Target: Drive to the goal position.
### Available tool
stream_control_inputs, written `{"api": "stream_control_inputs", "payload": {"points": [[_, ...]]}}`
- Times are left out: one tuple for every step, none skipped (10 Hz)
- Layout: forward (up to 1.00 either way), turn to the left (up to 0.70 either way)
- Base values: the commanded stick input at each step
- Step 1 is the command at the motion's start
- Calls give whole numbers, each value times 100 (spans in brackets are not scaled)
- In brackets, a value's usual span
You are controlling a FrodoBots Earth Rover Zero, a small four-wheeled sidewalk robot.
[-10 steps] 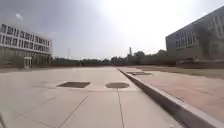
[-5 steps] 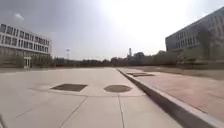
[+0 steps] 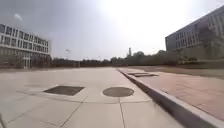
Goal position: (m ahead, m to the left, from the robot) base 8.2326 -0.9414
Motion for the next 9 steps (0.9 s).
{"api": "stream_control_inputs", "payload": {"points": [[70,2],[70,2],[70,2],[70,2],[70,2],[70,2],[70,2],[70,2],[70,2]]}}
